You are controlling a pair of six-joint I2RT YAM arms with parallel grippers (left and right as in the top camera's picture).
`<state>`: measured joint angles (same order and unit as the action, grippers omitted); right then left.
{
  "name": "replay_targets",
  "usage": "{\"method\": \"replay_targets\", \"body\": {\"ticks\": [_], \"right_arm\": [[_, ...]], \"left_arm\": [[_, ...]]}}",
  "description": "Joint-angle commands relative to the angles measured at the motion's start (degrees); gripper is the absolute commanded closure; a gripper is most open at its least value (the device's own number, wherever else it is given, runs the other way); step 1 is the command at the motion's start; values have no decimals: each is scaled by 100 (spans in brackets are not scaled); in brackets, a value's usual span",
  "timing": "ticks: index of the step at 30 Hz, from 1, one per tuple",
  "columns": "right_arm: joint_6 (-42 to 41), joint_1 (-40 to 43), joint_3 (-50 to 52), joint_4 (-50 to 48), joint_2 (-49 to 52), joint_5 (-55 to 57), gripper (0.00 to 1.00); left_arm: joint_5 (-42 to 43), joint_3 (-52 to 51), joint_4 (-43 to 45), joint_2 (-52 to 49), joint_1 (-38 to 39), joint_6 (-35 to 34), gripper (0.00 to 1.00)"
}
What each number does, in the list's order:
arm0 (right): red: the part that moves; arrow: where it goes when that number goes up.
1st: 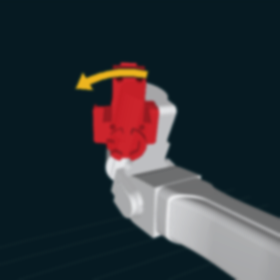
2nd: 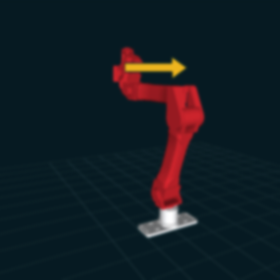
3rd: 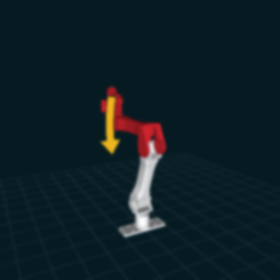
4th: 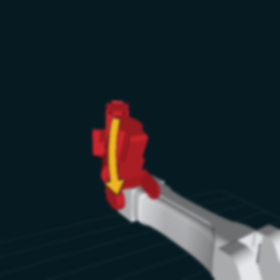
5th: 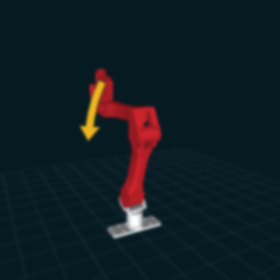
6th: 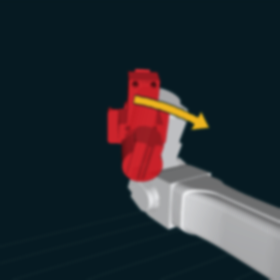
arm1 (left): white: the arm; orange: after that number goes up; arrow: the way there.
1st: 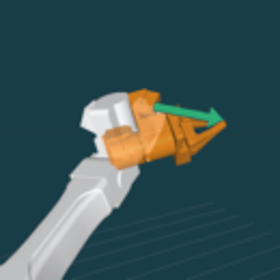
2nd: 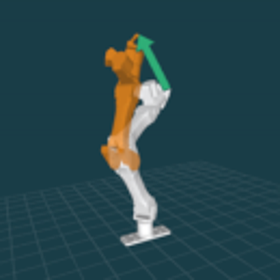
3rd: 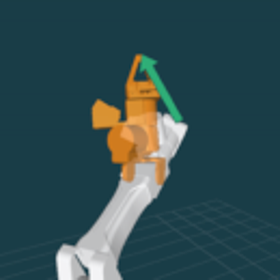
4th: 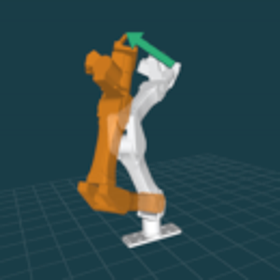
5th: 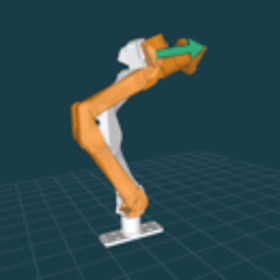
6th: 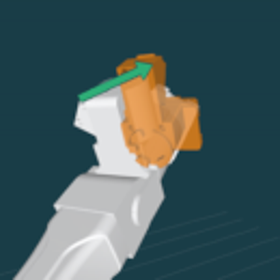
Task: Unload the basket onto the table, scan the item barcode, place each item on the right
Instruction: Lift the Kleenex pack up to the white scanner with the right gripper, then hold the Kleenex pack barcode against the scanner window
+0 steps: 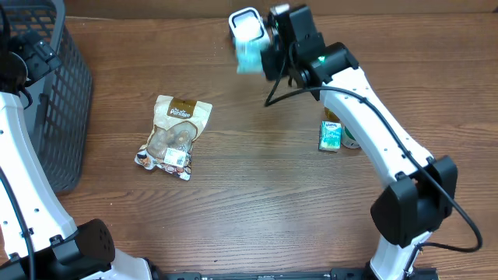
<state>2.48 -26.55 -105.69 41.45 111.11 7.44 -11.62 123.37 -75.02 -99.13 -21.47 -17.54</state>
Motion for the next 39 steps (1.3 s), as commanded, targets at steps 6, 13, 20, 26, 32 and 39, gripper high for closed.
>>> {"method": "replay_targets", "body": {"ticks": [6, 13, 20, 26, 32, 39], "right_arm": [[3324, -302, -109, -2122, 308, 2337, 96], [4638, -315, -109, -3810, 1106, 2940, 96], [6081, -433, -109, -5580, 1923, 3150, 96], [6448, -446, -109, -6057, 2358, 3027, 96], [6450, -452, -109, -5871, 2555, 2798, 96], [6448, -560, -109, -5517, 2555, 2728, 96]], "left_arm": [[-13, 52, 22, -20, 17, 103, 1], [-15, 52, 22, -20, 17, 103, 0], [-15, 52, 22, -20, 17, 103, 0], [-15, 52, 22, -20, 17, 103, 0], [-15, 52, 22, -20, 17, 103, 1], [-13, 52, 22, -20, 17, 103, 0]]}}
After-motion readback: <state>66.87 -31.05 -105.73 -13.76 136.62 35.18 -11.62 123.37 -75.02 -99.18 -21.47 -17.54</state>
